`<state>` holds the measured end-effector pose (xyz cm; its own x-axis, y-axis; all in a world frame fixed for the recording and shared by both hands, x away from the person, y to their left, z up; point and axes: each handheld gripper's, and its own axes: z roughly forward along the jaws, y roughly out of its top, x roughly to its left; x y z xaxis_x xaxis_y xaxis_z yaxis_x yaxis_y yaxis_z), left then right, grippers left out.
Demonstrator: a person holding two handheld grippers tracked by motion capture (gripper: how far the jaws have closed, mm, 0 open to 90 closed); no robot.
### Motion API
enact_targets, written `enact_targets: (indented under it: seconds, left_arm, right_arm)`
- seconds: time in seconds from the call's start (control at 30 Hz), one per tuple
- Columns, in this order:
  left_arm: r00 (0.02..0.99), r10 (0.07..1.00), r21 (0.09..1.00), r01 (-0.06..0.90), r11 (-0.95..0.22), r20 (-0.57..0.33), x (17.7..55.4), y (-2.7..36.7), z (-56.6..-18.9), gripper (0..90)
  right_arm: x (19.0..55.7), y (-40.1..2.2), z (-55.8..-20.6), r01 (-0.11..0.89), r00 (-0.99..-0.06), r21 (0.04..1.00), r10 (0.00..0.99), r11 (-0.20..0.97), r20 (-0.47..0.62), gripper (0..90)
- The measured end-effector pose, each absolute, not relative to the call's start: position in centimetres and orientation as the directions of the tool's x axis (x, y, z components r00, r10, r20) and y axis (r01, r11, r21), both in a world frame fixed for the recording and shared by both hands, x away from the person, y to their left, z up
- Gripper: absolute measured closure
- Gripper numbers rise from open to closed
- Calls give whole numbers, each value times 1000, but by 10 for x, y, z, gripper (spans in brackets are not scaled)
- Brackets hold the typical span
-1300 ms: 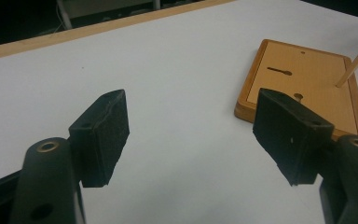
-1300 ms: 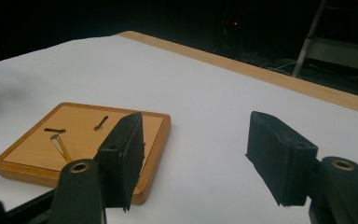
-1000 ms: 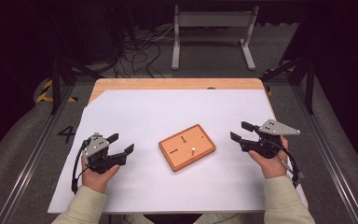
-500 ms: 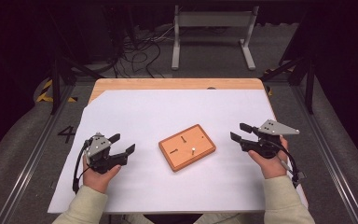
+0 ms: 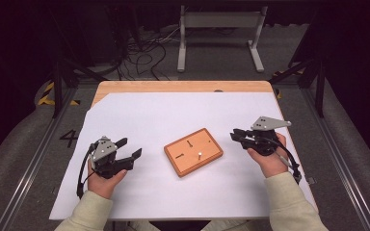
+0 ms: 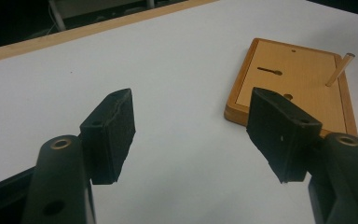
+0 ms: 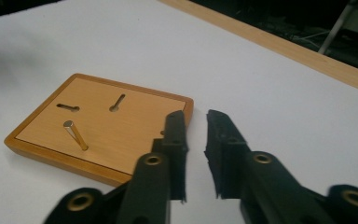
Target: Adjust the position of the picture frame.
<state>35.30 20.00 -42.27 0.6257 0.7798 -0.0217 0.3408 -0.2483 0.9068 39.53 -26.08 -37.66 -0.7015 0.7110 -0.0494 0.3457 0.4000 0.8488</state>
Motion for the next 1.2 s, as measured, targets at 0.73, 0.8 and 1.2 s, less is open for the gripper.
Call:
enact_targets:
  seconds: [0.73, 0.8, 1.2]
  left_arm:
    - [591, 806, 902, 362, -236, -26, 334, 218, -425, 327]
    - [589, 808, 900, 368, -235, -30, 333, 220, -425, 327]
    - [583, 812, 896, 376, -237, -29, 325, 224, -427, 326]
  right_arm:
    - [461, -193, -367, 393, -774, 753, 632, 528, -39, 900]
    - [464, -189, -368, 401, -772, 744, 634, 535, -39, 900]
    - [505, -155, -390, 458, -775, 651, 630, 606, -42, 900]
